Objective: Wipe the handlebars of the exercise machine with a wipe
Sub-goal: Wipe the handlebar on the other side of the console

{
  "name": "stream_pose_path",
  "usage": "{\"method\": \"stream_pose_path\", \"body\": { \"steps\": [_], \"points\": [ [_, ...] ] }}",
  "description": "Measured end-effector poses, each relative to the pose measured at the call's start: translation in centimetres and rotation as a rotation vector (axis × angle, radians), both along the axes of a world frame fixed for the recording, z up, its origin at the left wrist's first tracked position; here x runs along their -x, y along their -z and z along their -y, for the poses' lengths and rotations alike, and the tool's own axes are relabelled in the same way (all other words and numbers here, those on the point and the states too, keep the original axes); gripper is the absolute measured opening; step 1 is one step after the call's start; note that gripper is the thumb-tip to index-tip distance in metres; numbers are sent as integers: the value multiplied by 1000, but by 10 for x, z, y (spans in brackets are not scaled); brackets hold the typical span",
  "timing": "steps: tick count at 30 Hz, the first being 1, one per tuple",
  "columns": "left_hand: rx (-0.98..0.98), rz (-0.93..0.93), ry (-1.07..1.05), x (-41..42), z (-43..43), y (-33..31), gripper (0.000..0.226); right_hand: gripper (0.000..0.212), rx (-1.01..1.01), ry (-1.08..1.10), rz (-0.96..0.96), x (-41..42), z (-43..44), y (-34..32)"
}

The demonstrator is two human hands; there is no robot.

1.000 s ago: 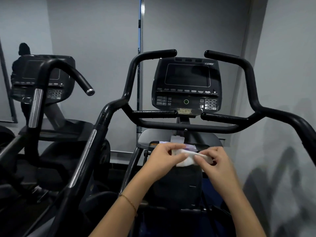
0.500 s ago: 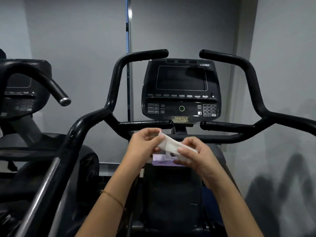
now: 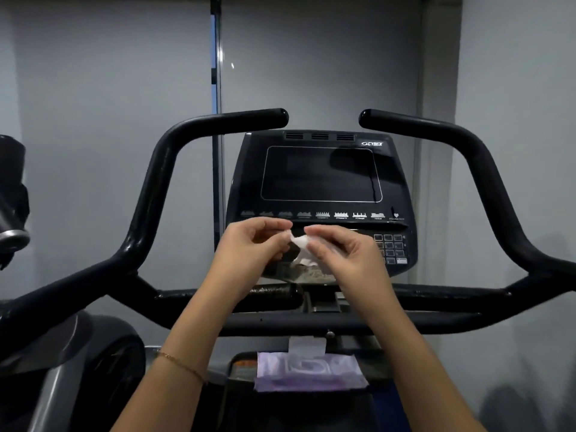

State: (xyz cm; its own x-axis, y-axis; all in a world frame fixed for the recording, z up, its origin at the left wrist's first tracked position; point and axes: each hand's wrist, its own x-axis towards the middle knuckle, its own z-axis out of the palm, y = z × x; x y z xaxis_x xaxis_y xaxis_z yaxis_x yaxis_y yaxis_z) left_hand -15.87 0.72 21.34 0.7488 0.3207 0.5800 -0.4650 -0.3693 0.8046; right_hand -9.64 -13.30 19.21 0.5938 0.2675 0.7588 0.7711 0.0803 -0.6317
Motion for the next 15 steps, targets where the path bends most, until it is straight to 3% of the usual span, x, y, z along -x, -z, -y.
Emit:
{"method": "stream_pose_path", "body": {
  "steps": [3,7,15],
  "points": [
    [53,-27,73,0,-2,-4,12,28,-20,-22,-45,2,-7,-5],
    [62,14,121,-6,7,-8,20,8,6,16,50,6,-2,-7],
    [28,83,221,-44,29,-50,15,9,164,480,428,-35,28,-48]
  ]
}}
